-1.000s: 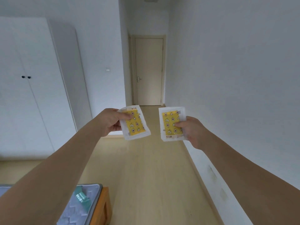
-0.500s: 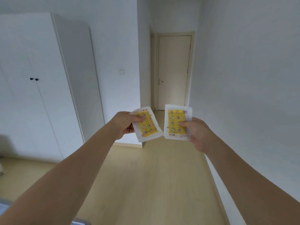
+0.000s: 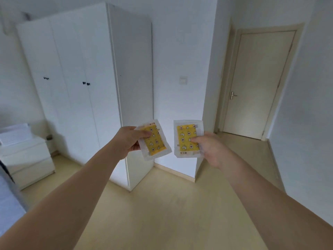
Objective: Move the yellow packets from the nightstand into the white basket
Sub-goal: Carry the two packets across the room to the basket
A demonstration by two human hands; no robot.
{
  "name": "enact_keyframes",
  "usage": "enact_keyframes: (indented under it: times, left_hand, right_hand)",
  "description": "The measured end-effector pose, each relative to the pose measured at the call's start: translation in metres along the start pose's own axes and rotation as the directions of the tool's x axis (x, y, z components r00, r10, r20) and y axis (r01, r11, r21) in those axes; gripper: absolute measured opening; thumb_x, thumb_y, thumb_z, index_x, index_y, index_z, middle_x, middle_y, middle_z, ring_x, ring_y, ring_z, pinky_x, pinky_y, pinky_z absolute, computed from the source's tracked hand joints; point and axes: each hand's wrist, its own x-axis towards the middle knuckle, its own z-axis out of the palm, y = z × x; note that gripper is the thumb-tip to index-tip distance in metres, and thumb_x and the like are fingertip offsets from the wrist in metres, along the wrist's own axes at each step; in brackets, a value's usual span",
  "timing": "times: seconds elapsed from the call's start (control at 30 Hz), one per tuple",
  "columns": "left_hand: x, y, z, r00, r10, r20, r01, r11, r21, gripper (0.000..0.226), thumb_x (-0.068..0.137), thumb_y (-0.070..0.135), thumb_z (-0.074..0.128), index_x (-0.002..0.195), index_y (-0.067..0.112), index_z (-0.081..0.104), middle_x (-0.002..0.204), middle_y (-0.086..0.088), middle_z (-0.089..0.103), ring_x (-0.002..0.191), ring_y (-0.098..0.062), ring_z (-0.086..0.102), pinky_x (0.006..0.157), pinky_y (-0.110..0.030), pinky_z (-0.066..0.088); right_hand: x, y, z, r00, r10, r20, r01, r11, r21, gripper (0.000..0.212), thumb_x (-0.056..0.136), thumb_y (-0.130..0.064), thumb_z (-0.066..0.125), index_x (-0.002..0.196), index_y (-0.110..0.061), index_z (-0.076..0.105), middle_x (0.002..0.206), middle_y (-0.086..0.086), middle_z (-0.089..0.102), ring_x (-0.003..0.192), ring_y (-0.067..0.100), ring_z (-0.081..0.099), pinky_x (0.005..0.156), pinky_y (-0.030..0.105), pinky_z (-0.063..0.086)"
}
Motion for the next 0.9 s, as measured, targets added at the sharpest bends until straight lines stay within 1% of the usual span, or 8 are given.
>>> enact_keyframes:
  times: [0.1, 0.23, 0.37, 0.43, 0.6, 0.77, 0.83, 0.9]
  left_hand:
    - [0.076, 0.005, -0.033, 0.998, 0.001, -0.062, -0.001, 1.0, -0.002, 0.042, 0.076, 0.007, 0.08, 0.114, 0.0, 0.064, 0.101, -0.013, 0.075, 0.09, -0.028, 0.073, 0.08, -0.039, 0.059]
    - [0.169, 0.024, -0.08, 0.987, 0.023, -0.158, -0.023, 1.0, 0.001, 0.034, 0.077, 0.006, 0.079, 0.108, 0.002, 0.066, 0.098, -0.012, 0.075, 0.087, -0.026, 0.073, 0.074, -0.034, 0.059]
    - [0.253, 0.023, -0.12, 0.967, 0.024, -0.255, -0.029, 0.999, -0.018, 0.029, 0.077, 0.005, 0.077, 0.104, 0.002, 0.067, 0.097, -0.013, 0.075, 0.086, -0.026, 0.073, 0.075, -0.036, 0.059]
    - [0.294, 0.015, -0.138, 0.956, 0.007, -0.294, -0.011, 1.0, -0.011, 0.031, 0.077, 0.005, 0.078, 0.106, 0.001, 0.066, 0.096, -0.013, 0.075, 0.086, -0.027, 0.074, 0.076, -0.037, 0.06]
    - [0.396, -0.001, -0.197, 0.916, -0.014, -0.401, 0.015, 1.0, -0.001, 0.038, 0.075, 0.009, 0.08, 0.109, 0.002, 0.065, 0.098, -0.014, 0.075, 0.088, -0.028, 0.074, 0.077, -0.039, 0.059]
    - [0.482, 0.014, -0.263, 0.842, -0.014, -0.539, 0.034, 0.999, 0.028, 0.038, 0.078, 0.008, 0.078, 0.113, 0.001, 0.064, 0.098, -0.013, 0.074, 0.086, -0.026, 0.073, 0.068, -0.034, 0.061]
    - [0.511, 0.025, -0.294, 0.808, 0.002, -0.589, 0.022, 0.999, 0.034, 0.039, 0.079, 0.008, 0.077, 0.114, 0.001, 0.063, 0.1, -0.013, 0.074, 0.088, -0.028, 0.072, 0.076, -0.039, 0.06]
    - [0.533, 0.031, -0.328, 0.783, 0.012, -0.622, 0.012, 0.999, 0.035, 0.039, 0.079, 0.009, 0.078, 0.114, 0.002, 0.064, 0.1, -0.012, 0.074, 0.09, -0.028, 0.073, 0.081, -0.043, 0.059]
  right_hand:
    - [0.084, -0.008, 0.033, 0.997, 0.005, 0.071, -0.005, 1.0, -0.001, 0.023, 0.09, 0.003, 0.057, 0.109, -0.006, 0.067, 0.101, 0.011, 0.075, 0.093, 0.029, 0.073, 0.087, 0.05, 0.056]
    - [0.191, -0.028, 0.081, 0.988, 0.001, 0.155, 0.0, 1.0, -0.01, 0.023, 0.09, 0.005, 0.054, 0.108, -0.005, 0.066, 0.102, 0.013, 0.074, 0.09, 0.028, 0.073, 0.077, 0.043, 0.059]
    - [0.288, -0.03, 0.133, 0.968, 0.035, 0.249, -0.041, 0.999, 0.022, 0.027, 0.089, 0.006, 0.051, 0.112, -0.002, 0.063, 0.103, 0.014, 0.074, 0.089, 0.03, 0.073, 0.071, 0.042, 0.059]
    - [0.337, -0.022, 0.161, 0.957, 0.052, 0.285, -0.055, 0.998, 0.003, 0.027, 0.089, 0.006, 0.05, 0.113, -0.001, 0.061, 0.104, 0.015, 0.073, 0.091, 0.031, 0.073, 0.073, 0.043, 0.059]
    - [0.469, -0.003, 0.238, 0.925, 0.035, 0.378, -0.032, 0.999, -0.013, 0.027, 0.089, 0.003, 0.053, 0.113, -0.004, 0.064, 0.106, 0.015, 0.073, 0.094, 0.034, 0.072, 0.086, 0.055, 0.055]
    - [0.583, -0.008, 0.326, 0.879, 0.028, 0.476, -0.015, 0.999, -0.031, 0.024, 0.09, 0.001, 0.054, 0.109, -0.008, 0.066, 0.103, 0.011, 0.074, 0.094, 0.028, 0.072, 0.088, 0.049, 0.056]
    - [0.616, -0.012, 0.374, 0.855, 0.031, 0.518, -0.008, 0.999, -0.046, 0.023, 0.091, 0.001, 0.054, 0.108, -0.008, 0.066, 0.102, 0.01, 0.074, 0.092, 0.027, 0.072, 0.085, 0.045, 0.057]
    - [0.643, -0.014, 0.427, 0.819, 0.035, 0.573, -0.008, 0.999, -0.05, 0.024, 0.091, 0.002, 0.053, 0.109, -0.007, 0.067, 0.102, 0.01, 0.074, 0.093, 0.027, 0.072, 0.086, 0.046, 0.057]
